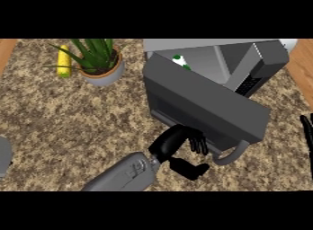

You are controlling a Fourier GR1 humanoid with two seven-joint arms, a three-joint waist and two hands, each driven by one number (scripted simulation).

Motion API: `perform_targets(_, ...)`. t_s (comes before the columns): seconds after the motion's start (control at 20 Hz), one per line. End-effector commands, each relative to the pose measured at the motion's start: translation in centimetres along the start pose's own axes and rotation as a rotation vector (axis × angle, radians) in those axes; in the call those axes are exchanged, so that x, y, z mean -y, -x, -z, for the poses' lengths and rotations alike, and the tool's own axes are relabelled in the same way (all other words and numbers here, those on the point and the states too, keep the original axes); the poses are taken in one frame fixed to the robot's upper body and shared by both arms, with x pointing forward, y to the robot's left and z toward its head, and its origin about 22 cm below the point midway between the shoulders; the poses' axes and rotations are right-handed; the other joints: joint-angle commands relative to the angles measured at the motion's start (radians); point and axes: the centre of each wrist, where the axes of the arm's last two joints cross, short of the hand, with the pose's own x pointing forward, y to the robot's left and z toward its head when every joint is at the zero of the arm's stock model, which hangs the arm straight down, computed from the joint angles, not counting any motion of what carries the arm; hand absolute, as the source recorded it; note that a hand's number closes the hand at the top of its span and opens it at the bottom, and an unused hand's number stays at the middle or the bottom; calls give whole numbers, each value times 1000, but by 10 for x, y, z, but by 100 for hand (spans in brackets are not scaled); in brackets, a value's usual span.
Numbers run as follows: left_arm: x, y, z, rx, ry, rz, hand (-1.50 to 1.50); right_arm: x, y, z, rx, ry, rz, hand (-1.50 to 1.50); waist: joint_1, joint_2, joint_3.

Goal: Pick up the milk, place it into the microwave and close the microwave

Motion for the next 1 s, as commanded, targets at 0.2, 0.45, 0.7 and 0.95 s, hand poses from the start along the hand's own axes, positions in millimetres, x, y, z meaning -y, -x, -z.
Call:
perform_targets(0.2, 0, -27, 17, 113, -83, -108, 150, -17, -20, 34, 65, -160, 82, -150, -91, 17, -5)
perform_targets(0.45, -23, -47, 36, 196, -151, -142, 150, -18, -31, 45, 84, -237, 100, -150, -146, 29, -4)
perform_targets(0.7, -40, -62, 52, 204, -206, -138, 150, -12, -43, 53, 106, -249, 81, -150, -192, 33, -2)
perform_targets(0.95, -51, -72, 63, 217, -231, -121, 150, -16, -46, 62, 92, -298, 102, -150, -222, 52, -1)
